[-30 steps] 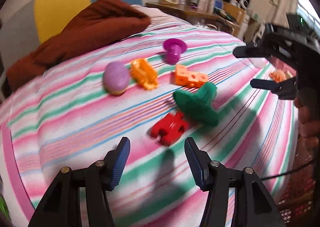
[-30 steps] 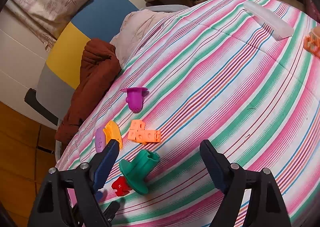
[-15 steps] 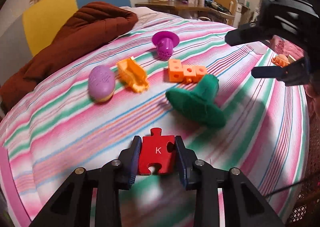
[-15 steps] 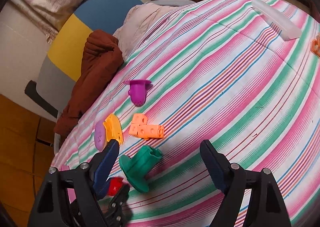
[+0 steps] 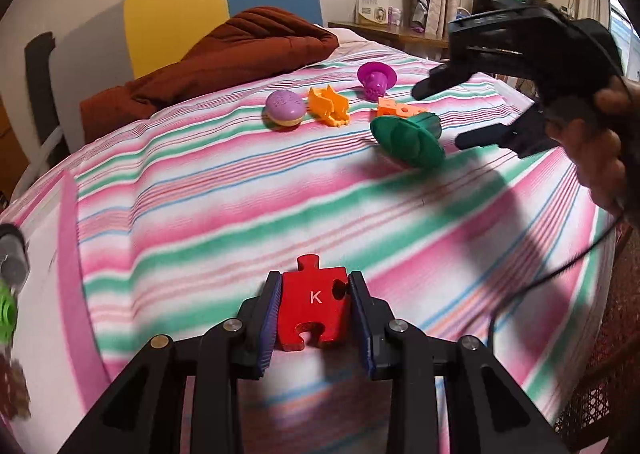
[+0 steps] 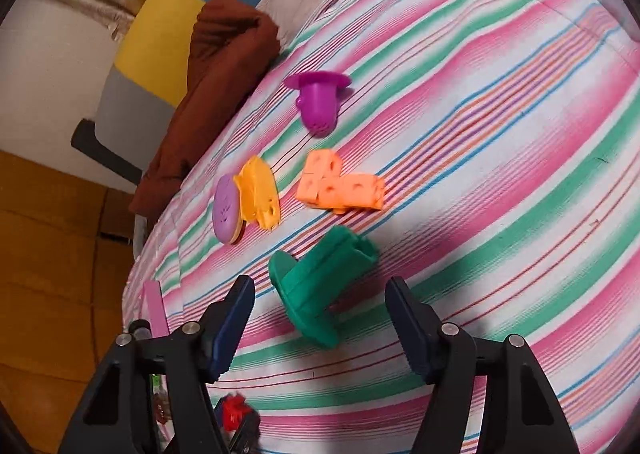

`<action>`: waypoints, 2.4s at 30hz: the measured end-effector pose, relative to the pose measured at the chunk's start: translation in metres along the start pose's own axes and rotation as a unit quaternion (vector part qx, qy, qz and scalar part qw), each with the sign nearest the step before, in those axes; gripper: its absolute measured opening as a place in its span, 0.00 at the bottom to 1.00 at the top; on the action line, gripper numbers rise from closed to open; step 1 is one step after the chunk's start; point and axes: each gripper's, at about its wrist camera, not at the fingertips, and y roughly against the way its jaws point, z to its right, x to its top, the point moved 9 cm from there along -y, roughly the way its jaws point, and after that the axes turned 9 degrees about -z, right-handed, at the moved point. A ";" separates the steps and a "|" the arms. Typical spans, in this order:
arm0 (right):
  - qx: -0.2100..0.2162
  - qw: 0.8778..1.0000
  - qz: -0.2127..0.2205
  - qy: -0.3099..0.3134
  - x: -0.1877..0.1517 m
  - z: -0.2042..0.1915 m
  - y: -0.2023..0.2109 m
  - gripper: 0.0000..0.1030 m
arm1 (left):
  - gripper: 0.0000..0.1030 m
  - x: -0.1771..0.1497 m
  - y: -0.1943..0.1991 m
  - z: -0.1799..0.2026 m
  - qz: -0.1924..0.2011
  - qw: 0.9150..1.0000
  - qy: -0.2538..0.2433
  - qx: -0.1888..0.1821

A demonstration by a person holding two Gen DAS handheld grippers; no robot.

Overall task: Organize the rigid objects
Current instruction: 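Grasp the red K puzzle piece with the left gripper while the right grasps the green stamp piece, then carry the red K puzzle piece into the tray and open the left gripper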

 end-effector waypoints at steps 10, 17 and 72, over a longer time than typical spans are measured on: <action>-0.137 0.973 0.023 0.183 -0.005 -0.035 -0.022 1.00 | 0.31 -0.010 0.006 -0.003 0.013 1.000 0.014 -0.018; -0.211 0.949 0.012 0.232 -0.006 -0.026 -0.039 0.54 | 0.31 -0.012 0.006 -0.003 0.020 0.999 0.017 -0.023; -0.184 0.931 -0.034 0.315 -0.039 -0.039 -0.060 1.00 | 0.31 -0.024 0.124 -0.085 0.060 0.988 0.142 0.023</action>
